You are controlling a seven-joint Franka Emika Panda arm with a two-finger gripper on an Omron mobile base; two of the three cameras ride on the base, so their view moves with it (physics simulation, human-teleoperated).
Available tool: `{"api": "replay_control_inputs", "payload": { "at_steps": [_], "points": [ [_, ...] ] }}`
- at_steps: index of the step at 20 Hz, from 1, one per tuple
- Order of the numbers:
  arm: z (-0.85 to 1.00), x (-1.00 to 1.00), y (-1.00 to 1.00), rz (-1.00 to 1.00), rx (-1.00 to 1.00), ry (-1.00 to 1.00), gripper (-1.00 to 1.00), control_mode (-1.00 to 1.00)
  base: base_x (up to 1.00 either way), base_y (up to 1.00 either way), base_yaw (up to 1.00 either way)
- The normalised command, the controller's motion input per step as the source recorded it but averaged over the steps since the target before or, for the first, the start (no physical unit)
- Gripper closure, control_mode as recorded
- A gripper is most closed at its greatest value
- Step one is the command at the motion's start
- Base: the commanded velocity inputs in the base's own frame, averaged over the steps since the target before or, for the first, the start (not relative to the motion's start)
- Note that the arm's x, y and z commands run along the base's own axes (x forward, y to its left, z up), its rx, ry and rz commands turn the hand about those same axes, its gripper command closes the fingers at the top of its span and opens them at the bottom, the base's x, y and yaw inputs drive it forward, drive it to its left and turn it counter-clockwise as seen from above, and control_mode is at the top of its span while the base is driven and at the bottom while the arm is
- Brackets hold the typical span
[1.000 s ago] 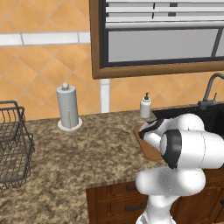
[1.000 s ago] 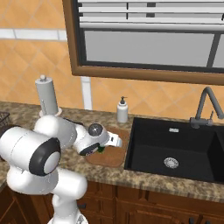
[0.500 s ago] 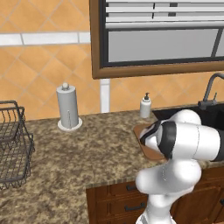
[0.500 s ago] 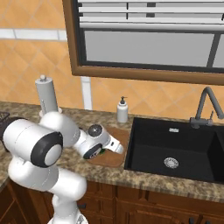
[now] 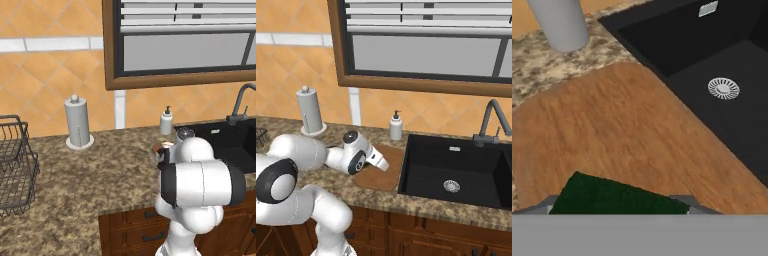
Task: Pick up the sponge from the counter and clean the cutting board by briefly scrubbing or pressing down on the cutting board. Once finished, release the sponge.
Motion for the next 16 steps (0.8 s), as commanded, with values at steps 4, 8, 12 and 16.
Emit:
{"api": "replay_control_inputs", "payload": {
  "at_steps": [4,8,12,16],
  "points": [
    [-1.0,-0.3,0.55,-0.27,-0.28,0.33,1.0,-1.0,0.0,0.0,0.0],
    [-1.0,-0.83,0.0,-0.29,-0.29,0.21,1.0,-1.0,0.0,0.0,0.0],
    [-0.59,-0.56,-0.23,-0.29,-0.15,0.0,1.0,-1.0,0.0,0.0,0.0],
    [0.74,-0.01,-0.76,-0.27,0.06,0.0,1.0,-1.0,0.0,0.0,0.0]
  ]
}}
